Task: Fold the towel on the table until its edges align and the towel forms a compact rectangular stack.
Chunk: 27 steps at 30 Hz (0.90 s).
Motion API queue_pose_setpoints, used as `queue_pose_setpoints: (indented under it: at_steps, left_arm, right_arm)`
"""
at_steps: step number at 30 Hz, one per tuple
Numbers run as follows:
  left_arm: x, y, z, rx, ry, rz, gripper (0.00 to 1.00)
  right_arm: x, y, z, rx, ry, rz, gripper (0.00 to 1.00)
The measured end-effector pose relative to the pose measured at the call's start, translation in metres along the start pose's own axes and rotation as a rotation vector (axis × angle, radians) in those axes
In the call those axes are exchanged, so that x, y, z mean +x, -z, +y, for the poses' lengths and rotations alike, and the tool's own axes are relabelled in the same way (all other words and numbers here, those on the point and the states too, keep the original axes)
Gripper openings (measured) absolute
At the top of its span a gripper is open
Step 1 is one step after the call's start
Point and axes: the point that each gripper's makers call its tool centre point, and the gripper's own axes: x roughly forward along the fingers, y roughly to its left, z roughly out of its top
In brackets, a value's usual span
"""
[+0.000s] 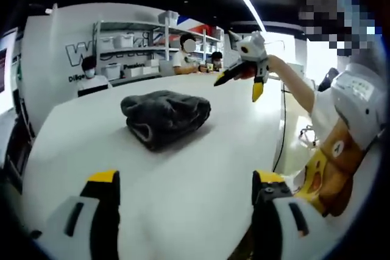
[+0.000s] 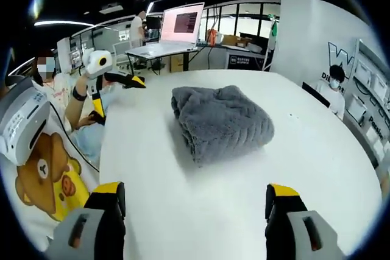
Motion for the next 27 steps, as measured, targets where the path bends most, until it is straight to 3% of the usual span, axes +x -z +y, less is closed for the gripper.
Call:
queue_pose_setpoints:
  at_steps: [14,27]
  left_arm:
    - [0.013,-0.012,-0.016,0.032,0.020,0.026,0.94]
    - [0.021,-0.020,-0.015,0.050,0.020,0.054,0.94]
  right_arm:
    - [-0.017,0.025,-0.002,0.065,0.008,-0.064,1.00]
    - [-0.019,0.038,-0.005,0.087,0.004,-0.082,1.00]
